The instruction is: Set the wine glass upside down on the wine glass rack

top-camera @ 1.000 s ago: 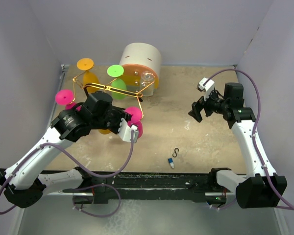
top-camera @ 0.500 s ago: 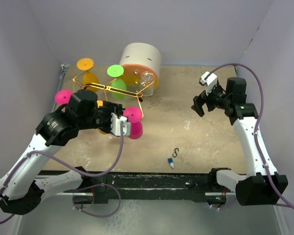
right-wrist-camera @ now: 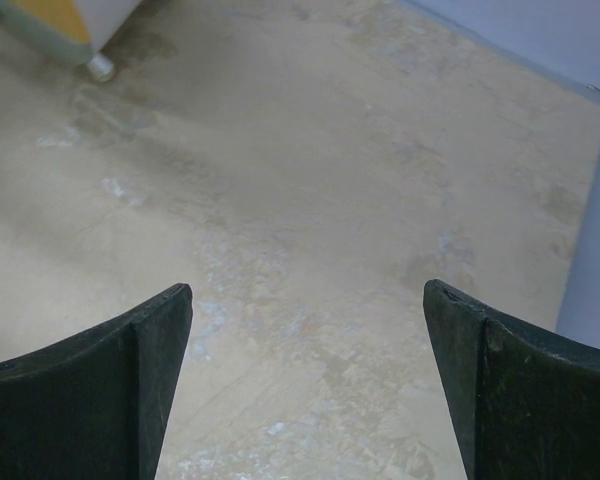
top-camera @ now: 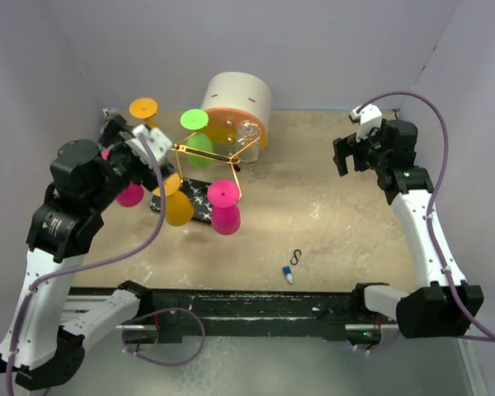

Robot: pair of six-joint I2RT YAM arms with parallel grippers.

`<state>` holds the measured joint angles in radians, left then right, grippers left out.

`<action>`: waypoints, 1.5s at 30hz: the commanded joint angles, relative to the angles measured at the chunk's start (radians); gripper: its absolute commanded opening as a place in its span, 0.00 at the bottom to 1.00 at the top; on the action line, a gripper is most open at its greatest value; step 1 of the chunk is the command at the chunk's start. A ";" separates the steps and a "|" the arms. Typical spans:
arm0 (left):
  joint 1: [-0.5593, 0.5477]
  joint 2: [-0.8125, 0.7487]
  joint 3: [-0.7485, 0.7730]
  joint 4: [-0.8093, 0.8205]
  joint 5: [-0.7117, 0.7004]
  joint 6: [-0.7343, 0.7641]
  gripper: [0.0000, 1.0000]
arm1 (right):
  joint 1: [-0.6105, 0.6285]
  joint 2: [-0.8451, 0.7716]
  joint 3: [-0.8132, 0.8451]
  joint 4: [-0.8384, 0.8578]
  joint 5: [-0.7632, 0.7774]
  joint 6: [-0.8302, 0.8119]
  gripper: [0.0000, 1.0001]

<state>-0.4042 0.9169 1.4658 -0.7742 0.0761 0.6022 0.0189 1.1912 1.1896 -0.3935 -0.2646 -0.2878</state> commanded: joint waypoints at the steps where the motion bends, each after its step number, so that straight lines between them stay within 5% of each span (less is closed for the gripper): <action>1: 0.116 0.017 -0.016 0.273 -0.279 -0.227 0.99 | -0.004 -0.003 0.034 0.151 0.234 0.136 1.00; 12: 0.300 -0.026 -0.116 0.371 -0.290 -0.433 0.99 | -0.004 -0.132 0.020 0.243 0.314 0.187 1.00; 45: 0.343 -0.134 -0.240 0.303 -0.126 -0.452 0.99 | -0.006 -0.323 0.068 0.021 0.248 0.127 1.00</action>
<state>-0.0692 0.8104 1.2278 -0.4911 -0.0723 0.1715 0.0185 0.9123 1.2579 -0.3786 0.0257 -0.1417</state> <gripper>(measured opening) 0.991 0.998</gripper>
